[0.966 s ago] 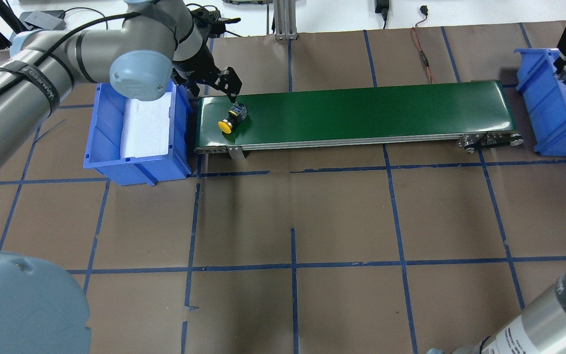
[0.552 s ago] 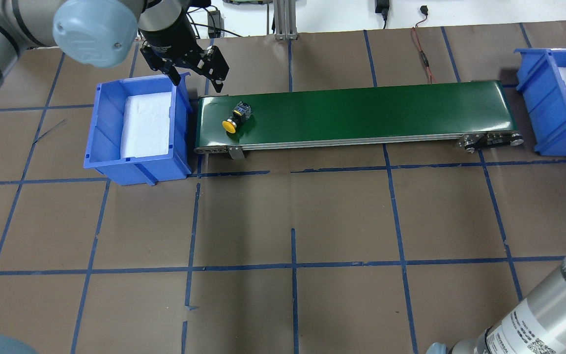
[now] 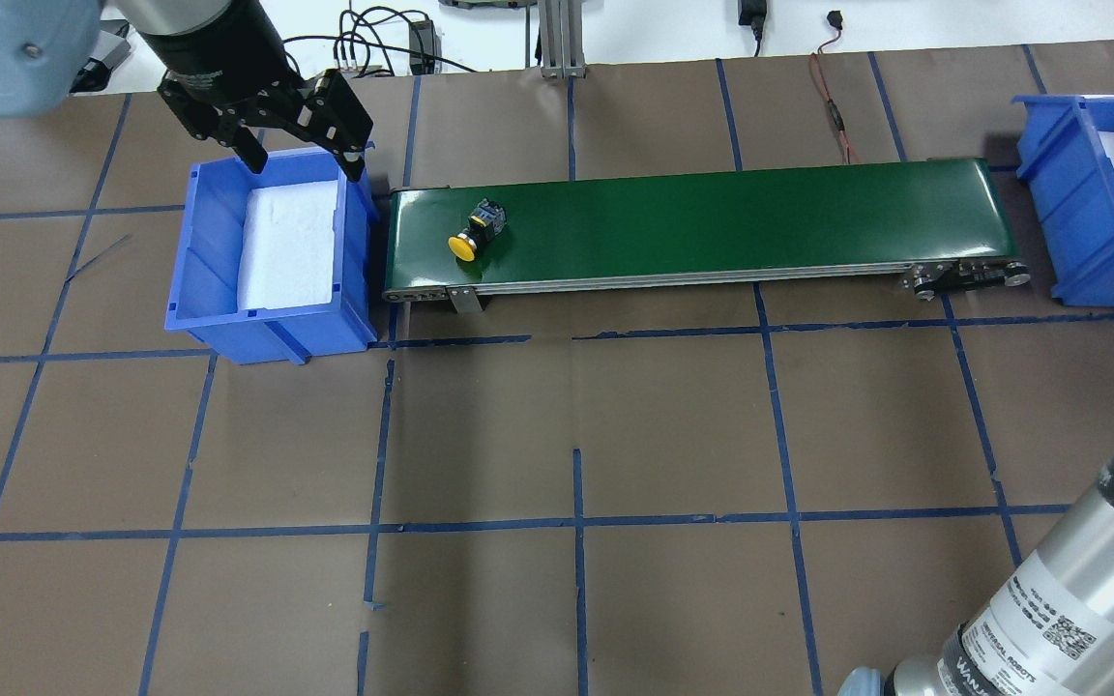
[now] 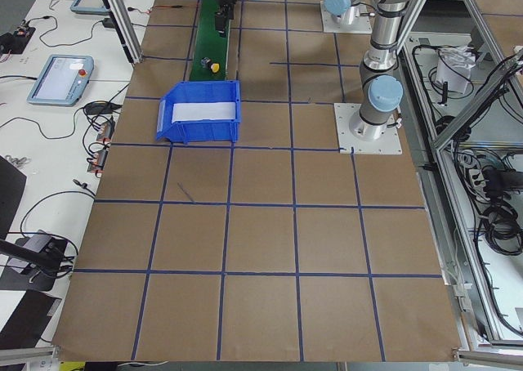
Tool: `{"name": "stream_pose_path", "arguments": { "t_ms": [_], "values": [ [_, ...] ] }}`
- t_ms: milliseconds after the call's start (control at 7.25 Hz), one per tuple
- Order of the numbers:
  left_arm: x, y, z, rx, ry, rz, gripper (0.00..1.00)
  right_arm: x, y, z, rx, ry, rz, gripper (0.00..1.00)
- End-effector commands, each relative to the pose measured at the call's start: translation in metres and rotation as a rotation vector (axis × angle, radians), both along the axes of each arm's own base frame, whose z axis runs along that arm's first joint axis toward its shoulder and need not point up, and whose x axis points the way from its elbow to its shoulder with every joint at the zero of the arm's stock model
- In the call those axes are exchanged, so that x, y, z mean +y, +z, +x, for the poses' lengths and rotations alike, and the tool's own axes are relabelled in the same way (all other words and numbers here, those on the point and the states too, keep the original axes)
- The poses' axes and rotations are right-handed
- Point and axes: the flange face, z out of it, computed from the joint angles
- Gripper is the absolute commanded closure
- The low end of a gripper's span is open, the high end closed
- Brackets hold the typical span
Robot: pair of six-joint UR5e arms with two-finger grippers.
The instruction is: Transport two buttons from left to right
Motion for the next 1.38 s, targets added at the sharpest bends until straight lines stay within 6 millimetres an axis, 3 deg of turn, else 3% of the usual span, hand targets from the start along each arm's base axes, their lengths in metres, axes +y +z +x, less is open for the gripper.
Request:
{"name": "stream_pose_path", "arguments": {
  "t_ms": [0,276,690,966,1103,1241],
  "values": [
    [0.009,0.007,0.005,0.0,0.01,0.011,0.0,0.001,-0.029,-0.012,-0.024,0.014,0.034,0.92],
    [0.012,0.006,0.003,0.0,0.035,0.017,0.0,0.007,-0.051,-0.025,-0.047,0.007,0.067,0.92],
    [0.05,0.002,0.007,-0.044,0.064,0.03,0.0,0.015,-0.075,-0.031,-0.061,-0.002,0.109,0.92],
    [0.046,-0.003,0.011,-0.078,0.062,0.026,0.0,0.015,-0.082,-0.033,-0.065,-0.004,0.117,0.92],
    [0.045,0.009,0.018,-0.088,0.077,0.001,0.0,0.017,-0.084,-0.036,-0.056,-0.005,0.13,0.91],
    [0.042,0.007,0.02,-0.091,0.081,0.01,0.0,0.018,-0.085,-0.038,-0.053,-0.007,0.134,0.89]
  ]
}}
